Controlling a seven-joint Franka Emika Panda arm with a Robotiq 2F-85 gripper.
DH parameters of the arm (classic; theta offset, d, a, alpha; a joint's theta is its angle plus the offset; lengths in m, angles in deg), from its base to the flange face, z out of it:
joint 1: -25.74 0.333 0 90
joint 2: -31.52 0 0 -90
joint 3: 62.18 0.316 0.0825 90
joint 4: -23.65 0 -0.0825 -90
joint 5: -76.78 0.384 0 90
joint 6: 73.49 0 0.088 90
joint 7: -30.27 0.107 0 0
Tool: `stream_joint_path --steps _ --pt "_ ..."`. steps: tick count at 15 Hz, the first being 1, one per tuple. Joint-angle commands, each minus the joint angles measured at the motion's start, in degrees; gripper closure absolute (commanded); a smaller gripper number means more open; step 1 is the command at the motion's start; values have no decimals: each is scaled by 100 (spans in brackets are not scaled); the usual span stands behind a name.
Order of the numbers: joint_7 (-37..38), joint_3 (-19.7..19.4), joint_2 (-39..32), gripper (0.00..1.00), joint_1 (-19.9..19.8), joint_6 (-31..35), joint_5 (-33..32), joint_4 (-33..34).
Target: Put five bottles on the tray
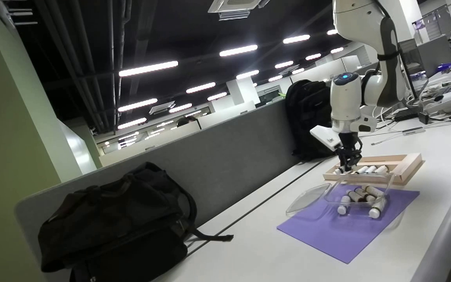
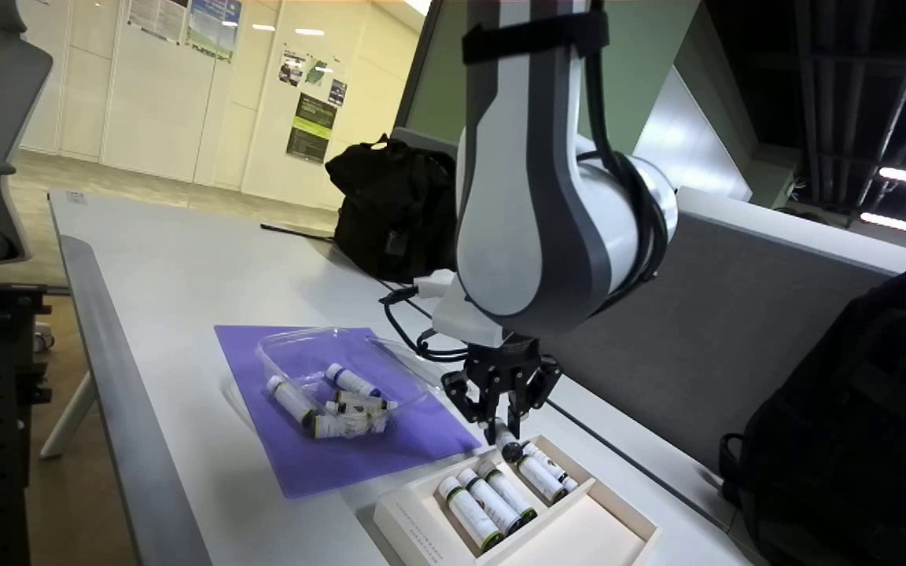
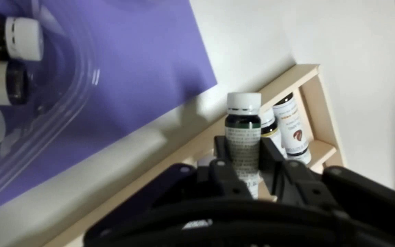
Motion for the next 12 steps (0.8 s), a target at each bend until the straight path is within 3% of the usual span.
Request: stream_joint_path --steps 1,4,5,7,10,12 --pt "0 -153 118 93 18 970 -299 240" --pt "86 -968 -17 93 679 1689 -1087 351" --pt "155 -107 35 93 -5 1214 -1582 161" --pt "223 -244 -83 93 150 1112 -2033 260" --pt "60 -397 -188 93 198 1218 -2015 374" --pt "99 -234 -117 93 29 1158 -1915 392"
